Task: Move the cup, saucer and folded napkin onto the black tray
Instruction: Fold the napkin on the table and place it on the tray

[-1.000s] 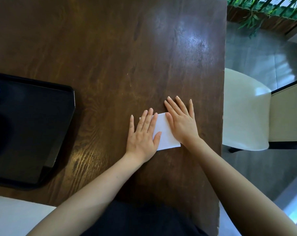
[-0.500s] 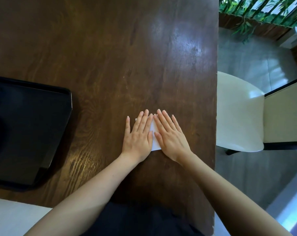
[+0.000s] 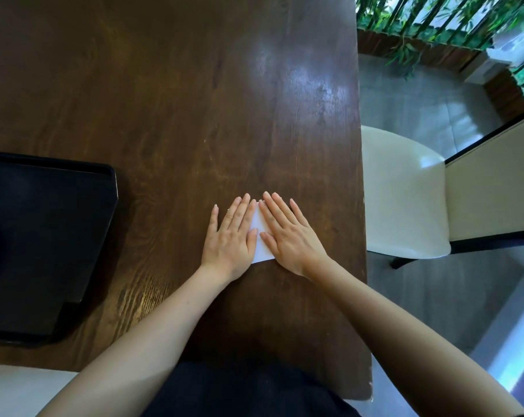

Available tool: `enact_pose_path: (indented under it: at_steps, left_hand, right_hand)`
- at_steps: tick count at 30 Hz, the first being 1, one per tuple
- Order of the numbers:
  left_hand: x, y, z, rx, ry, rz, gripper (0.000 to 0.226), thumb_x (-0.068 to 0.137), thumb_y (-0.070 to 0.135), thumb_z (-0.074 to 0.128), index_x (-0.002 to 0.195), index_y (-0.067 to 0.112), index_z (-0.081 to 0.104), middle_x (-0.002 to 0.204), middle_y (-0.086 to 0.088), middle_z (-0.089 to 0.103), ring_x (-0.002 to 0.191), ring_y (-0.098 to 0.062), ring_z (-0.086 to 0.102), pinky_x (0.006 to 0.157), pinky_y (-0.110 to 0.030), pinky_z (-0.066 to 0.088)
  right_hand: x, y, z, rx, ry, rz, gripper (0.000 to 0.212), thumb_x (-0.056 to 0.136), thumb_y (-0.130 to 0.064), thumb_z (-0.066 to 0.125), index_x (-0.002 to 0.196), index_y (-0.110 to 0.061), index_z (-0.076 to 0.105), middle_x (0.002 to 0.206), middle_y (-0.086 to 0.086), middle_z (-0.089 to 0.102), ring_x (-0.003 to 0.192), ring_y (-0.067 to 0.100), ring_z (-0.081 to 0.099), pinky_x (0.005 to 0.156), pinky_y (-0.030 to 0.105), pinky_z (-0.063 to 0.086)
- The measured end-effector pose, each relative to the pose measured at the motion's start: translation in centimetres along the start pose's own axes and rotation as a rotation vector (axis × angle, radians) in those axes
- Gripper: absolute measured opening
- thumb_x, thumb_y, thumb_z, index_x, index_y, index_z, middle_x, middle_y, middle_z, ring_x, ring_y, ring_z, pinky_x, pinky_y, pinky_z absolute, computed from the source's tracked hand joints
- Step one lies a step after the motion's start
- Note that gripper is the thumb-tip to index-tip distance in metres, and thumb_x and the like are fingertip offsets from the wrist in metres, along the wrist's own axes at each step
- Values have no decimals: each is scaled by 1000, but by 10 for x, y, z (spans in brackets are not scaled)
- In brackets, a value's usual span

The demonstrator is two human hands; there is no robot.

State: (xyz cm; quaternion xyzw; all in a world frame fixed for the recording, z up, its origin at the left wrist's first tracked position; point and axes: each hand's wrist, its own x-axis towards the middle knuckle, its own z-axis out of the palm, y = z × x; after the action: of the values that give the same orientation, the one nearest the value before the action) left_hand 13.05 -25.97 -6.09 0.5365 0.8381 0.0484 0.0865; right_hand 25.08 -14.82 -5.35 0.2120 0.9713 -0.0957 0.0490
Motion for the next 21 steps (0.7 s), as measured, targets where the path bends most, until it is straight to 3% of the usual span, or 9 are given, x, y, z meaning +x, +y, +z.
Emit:
enact_pose_path:
  at_steps: [5, 10, 13, 15, 21]
  left_hand:
    - [3, -5, -1, 53, -51, 39, 57, 97, 40, 10, 148, 19, -5, 160, 2, 2, 147, -13, 0, 117, -47, -4]
    - [12, -8, -14, 123, -117, 80, 58, 99, 40, 19, 149, 17, 2, 160, 1, 9, 146, -14, 7, 117, -48, -5]
    - [27, -1, -29, 65, -83, 99, 53, 96, 29, 35, 145, 11, 25, 147, -8, 38, 134, -23, 34, 115, -41, 18]
    - [41, 3, -40, 15, -67, 112, 47, 93, 27, 42, 137, 10, 37, 130, -12, 51, 118, -28, 45, 99, -39, 38]
    - [76, -1, -59, -224, -308, 63, 48, 88, 40, 54, 126, 12, 47, 126, -11, 53, 112, -27, 53, 85, -37, 44]
  right_hand:
    - [-11, 9, -3, -52, -16, -4, 58, 98, -44, 9, 148, -19, -7, 155, -4, -14, 143, 9, -17, 118, 35, -11]
    - [-28, 8, 0, -34, -11, 115, 56, 99, -46, 9, 146, -23, -11, 154, -7, -15, 145, 13, -14, 115, 33, -16]
    - [-35, 2, 5, 11, -8, 187, 56, 100, -43, 9, 148, -20, -5, 158, -4, -6, 146, 14, -10, 118, 34, -11]
    - [-35, 0, 4, 20, -4, 193, 56, 100, -41, 10, 149, -18, -3, 160, -2, -2, 146, 15, -8, 118, 35, -9]
    - [-32, 6, 5, -8, -8, 159, 56, 100, -44, 10, 149, -20, -2, 160, -3, 1, 143, 11, -12, 116, 34, -13]
